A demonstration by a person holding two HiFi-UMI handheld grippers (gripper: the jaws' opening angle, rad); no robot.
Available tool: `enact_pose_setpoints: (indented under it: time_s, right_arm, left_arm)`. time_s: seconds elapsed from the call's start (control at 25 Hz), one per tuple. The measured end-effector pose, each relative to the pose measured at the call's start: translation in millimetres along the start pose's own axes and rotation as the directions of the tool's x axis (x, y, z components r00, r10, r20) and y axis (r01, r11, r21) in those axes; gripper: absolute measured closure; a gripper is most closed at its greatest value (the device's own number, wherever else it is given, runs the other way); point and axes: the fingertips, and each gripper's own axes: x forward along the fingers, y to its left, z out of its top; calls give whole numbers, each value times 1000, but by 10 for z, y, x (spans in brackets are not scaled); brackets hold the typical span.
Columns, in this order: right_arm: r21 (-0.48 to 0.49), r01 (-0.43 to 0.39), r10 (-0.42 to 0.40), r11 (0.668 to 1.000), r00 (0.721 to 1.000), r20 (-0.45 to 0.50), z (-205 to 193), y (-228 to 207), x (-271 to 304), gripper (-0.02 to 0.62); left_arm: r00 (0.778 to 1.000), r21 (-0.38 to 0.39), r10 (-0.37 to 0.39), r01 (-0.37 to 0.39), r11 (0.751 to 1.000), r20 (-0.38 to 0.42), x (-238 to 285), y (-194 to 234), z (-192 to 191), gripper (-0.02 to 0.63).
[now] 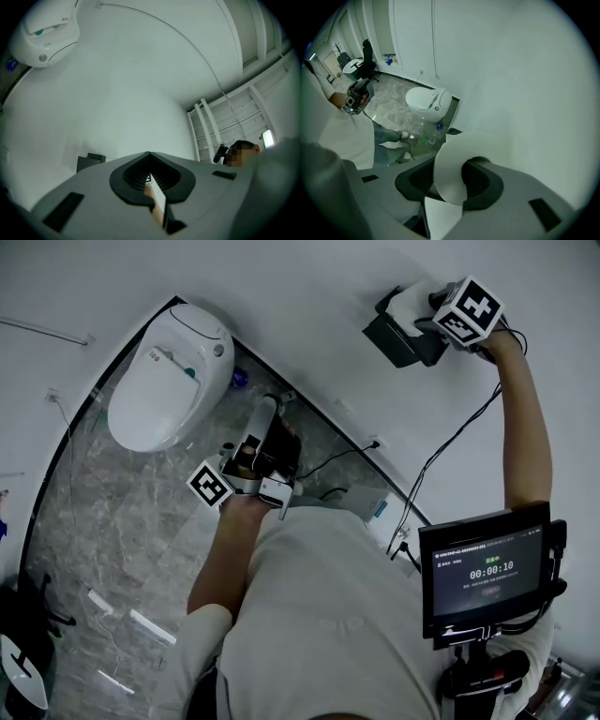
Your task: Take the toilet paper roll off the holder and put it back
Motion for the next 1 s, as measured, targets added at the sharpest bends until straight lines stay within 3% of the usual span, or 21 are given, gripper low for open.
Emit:
enact_pose_setpoints:
  time_s: [0.24,0.4,0.72,0.88,1.0]
  right_arm:
    - [-36,-35,34,999,999,-40,-31,-67,73,417]
    - [-37,-14,13,999,999,-31,-81,-94,95,414]
    - [5,101,-101,995,989,112,-71,-213,-201,400]
    - [87,152,-170,985,944,281,24,-214,-568,400]
    - [188,159,-229,969,863,450,98,-140,-895,400]
  left_arm:
    - [1000,4,12,-12,1000,16,-40,49,38,602]
    - [1000,4,13,-14,1000,20,-30,65,56,602]
    - [999,3,23,-23,1000,-23,54,92,76,602]
    - [996,-13,35,-36,999,-77,152,141,5,602]
    - [991,-28,41,-45,999,-129,265,165,-53,602]
